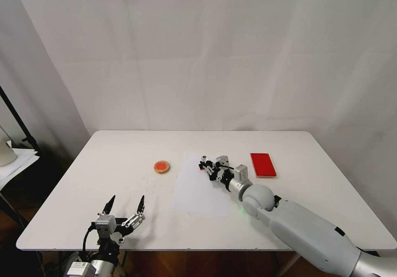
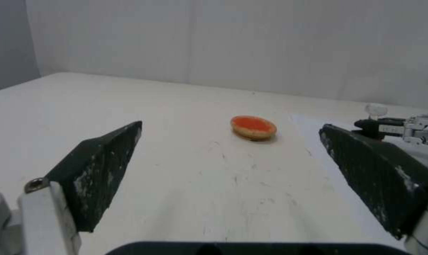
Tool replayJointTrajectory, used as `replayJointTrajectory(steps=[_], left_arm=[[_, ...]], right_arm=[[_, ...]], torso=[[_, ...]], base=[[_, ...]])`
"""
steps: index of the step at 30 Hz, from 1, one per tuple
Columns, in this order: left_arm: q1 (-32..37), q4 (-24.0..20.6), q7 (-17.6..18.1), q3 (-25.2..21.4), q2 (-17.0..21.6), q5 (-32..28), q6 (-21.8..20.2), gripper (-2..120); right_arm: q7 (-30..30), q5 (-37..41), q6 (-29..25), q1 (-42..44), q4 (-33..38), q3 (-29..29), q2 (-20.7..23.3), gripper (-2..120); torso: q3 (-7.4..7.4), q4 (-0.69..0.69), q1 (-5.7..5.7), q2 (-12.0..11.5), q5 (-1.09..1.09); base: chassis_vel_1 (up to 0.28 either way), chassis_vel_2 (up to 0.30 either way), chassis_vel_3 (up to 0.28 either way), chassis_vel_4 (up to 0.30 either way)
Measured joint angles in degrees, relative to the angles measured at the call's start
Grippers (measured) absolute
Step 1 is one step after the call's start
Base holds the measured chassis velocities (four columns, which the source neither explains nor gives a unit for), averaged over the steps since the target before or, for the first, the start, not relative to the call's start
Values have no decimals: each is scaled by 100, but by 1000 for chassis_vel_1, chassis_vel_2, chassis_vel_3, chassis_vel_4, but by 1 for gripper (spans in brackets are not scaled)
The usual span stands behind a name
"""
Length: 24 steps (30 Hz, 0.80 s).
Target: Pick up the stamp from the ink pad and place it onto another ink pad.
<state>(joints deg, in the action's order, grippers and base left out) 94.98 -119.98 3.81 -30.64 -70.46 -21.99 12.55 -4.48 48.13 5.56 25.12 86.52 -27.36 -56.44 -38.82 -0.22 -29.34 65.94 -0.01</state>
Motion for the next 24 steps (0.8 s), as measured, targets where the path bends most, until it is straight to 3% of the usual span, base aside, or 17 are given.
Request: replayJointTrajectory(steps=[9,16,24], left_arm=[[1,0,0,0,0,0,0,100],[1,0,0,0,0,0,0,100],[1,0,0,0,0,0,0,100]], right_arm=[[143,24,-76,-750,346,-443,-128,9],[279,-188,-101,-1226,-237,-1052,-906,9],[282,-272,-95,-1235,-906,-1189,-1594,9]], torso=[[1,1,0,0,-1],[1,2,0,0,-2],[1,2,0,0,-2]], base=[[0,0,0,0],[0,0,0,0],[0,0,0,0]])
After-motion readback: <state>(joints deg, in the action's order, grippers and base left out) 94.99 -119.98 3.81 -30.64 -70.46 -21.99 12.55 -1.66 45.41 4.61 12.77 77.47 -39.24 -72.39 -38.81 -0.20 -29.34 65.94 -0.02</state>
